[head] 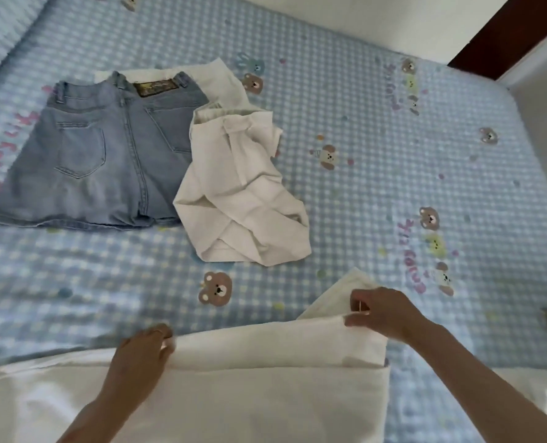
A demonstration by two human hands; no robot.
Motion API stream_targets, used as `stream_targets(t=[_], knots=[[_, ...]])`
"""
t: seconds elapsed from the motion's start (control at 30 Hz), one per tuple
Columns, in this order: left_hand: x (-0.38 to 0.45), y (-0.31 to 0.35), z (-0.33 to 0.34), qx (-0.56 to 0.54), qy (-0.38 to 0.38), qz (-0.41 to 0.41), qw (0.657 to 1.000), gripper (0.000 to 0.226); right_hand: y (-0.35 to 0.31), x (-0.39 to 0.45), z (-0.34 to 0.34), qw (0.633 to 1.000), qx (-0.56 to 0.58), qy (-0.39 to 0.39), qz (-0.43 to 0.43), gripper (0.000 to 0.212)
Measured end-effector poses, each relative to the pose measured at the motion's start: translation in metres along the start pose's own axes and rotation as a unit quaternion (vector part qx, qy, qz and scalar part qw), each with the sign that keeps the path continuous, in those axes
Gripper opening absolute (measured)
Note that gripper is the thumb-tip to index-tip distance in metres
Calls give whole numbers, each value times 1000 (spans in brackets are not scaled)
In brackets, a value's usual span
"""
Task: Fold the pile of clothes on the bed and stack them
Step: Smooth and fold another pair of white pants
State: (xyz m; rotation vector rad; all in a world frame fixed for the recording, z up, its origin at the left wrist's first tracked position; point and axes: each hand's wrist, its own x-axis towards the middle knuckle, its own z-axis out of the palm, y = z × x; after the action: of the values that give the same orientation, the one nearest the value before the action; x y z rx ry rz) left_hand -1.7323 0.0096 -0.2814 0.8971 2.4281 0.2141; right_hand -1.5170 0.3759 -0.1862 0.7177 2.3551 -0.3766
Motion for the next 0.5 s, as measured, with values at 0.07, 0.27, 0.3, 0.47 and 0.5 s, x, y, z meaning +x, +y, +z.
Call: stream_targets(t=[0.07, 0.27, 0.3, 0.47, 0.5], knots=[[11, 35, 3, 13, -15, 56, 998, 28, 22, 3, -3, 997, -17, -70, -3, 28], [32, 180, 28, 37, 25, 244, 969, 42, 63, -24, 49, 948, 209, 217, 105, 16], [35, 204, 33, 32, 24, 261, 965, 42, 64, -38, 68, 921, 251, 269, 129, 12], [59, 281, 62, 29, -5, 260, 965, 40, 57, -84, 153, 940, 314, 134, 23, 35], [63, 287, 65, 46, -3, 252, 967, 37, 60, -84, 156, 941, 315, 127, 5, 38]])
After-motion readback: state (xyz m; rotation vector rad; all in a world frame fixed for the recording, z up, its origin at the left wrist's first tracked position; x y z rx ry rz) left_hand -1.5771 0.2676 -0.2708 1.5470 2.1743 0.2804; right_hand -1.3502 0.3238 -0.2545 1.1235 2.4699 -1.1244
